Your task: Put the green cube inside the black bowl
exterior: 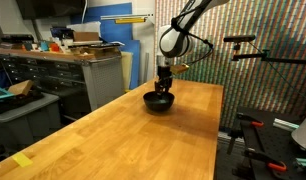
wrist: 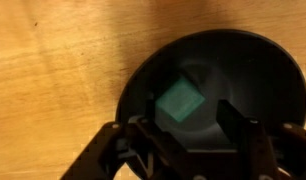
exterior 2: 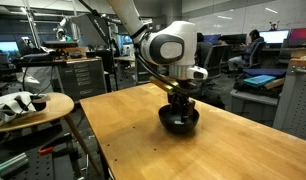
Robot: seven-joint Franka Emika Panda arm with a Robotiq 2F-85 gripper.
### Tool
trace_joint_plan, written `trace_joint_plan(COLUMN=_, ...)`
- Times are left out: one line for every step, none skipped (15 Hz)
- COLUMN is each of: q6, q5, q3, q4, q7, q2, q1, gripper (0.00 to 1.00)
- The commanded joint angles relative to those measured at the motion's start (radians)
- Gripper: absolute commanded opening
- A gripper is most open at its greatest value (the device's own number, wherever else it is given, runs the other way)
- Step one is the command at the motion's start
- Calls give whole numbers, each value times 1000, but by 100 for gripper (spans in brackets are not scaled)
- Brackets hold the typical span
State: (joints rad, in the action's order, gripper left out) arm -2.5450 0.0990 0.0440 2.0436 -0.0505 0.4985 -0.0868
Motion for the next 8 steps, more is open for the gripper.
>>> trace_joint_plan(q6=32, q5=35, q3=-28, q4=-19, q7=2, q2=-38, q1=-17, gripper=98)
trace_joint_plan(q6=40, q5=37, q3=-30, q4=-22, q7=4, q2=-51, q1=-15, gripper=100)
trace_joint_plan(q6=56, q5=38, q3=-33, q4=-27, q7=4, q2=-71, q1=-13, gripper=100)
trace_joint_plan(q6=73, q5=37, q3=-34, q4=-34, q7=6, q2=-87, q1=-10, gripper=100)
trace_joint_plan(q6=110, q5=34, q3=-36, q4=-42, q7=4, q2=-111, q1=-8, gripper=100)
trace_joint_plan(q6=183, q5=29, q3=-37, q4=-56, q7=-1, q2=-134, q1=-8, gripper=100)
trace_joint_plan(q6=246, q5=23, q3=-35, q4=-69, q7=-3, q2=-156, q1=-5, gripper=100)
trace_joint_plan(q6=310, q5=15, q3=-30, q4=-82, q7=1, q2=-180, q1=0, gripper=100)
